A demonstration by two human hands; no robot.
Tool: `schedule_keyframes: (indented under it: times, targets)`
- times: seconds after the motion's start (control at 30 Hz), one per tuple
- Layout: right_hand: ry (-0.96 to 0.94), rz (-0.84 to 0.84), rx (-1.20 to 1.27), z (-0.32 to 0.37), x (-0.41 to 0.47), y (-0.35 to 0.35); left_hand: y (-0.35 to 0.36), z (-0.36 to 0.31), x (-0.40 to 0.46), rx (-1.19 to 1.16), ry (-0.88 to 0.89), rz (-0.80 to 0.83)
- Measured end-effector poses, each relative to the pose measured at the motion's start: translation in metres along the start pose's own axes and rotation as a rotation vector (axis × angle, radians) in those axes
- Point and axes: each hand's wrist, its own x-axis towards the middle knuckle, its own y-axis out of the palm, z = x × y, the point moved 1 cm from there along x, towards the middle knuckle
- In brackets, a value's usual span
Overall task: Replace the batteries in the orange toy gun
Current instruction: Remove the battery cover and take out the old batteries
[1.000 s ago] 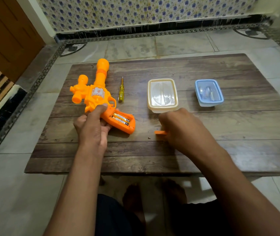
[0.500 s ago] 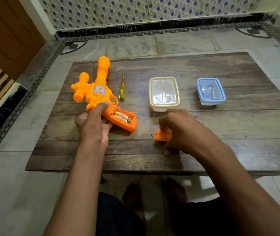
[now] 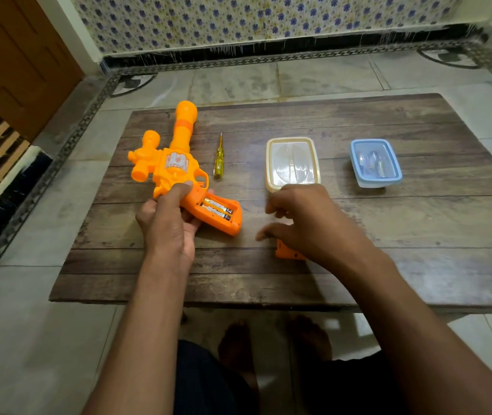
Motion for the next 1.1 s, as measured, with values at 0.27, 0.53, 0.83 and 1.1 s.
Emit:
schedule_keyframes:
  times: [0.27,0.53,0.83,1.1]
  targets:
    - [-0.108,-0.181,0.087,0.029,0.051,0.035,-0.007,-0.003,0.011,-0.06,0.067,-0.156]
    - [-0.005,-0.182,0.013,0.042,0.087,0.06,-0.017,-0.003,0.025,-0.051,0.088,-0.2]
    - [0.057,-0.103,-0.184,0.042,0.134,0.067,-0.02,-0.002,0.029,-0.062,0.022,-0.219]
    - [0.146,-0.23,-0.075,0.058,0.107,0.046,-0.02,0.0,0.028,-0.017,-0.002,-0.22]
